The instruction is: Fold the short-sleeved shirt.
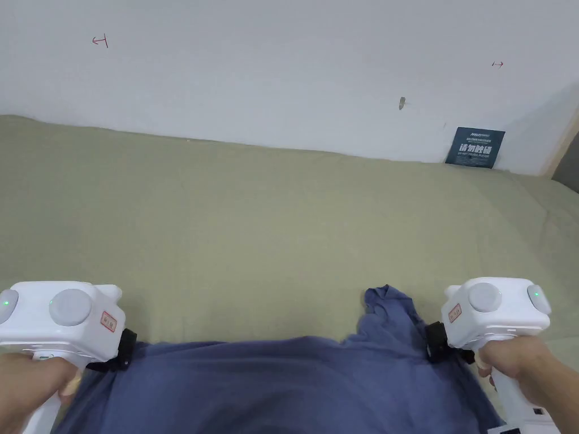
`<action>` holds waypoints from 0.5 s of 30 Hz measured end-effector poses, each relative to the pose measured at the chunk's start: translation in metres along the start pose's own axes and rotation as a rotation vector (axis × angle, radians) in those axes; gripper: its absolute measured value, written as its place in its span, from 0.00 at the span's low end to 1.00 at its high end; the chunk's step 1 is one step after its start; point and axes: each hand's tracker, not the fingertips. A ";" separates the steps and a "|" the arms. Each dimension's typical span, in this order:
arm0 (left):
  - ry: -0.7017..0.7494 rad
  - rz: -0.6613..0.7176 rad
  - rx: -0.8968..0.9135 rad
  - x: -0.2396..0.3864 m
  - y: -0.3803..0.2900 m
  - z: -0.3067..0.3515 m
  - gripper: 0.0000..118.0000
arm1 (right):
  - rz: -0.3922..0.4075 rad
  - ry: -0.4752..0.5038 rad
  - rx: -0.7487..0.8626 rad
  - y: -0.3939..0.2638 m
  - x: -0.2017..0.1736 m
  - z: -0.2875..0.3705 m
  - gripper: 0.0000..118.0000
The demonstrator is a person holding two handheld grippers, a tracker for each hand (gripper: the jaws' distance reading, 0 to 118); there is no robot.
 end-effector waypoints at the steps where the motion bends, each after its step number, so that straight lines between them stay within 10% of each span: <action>1: -0.002 0.001 -0.001 -0.001 0.000 0.003 0.01 | -0.040 -0.042 0.039 -0.001 0.000 0.009 0.20; 2: -0.005 0.004 -0.002 -0.002 0.001 0.006 0.01 | -0.044 -0.075 0.054 -0.003 0.001 0.017 0.02; 15: -0.048 -0.117 0.141 0.013 -0.069 0.133 0.01 | 0.102 -0.007 0.176 -0.109 0.002 0.159 0.01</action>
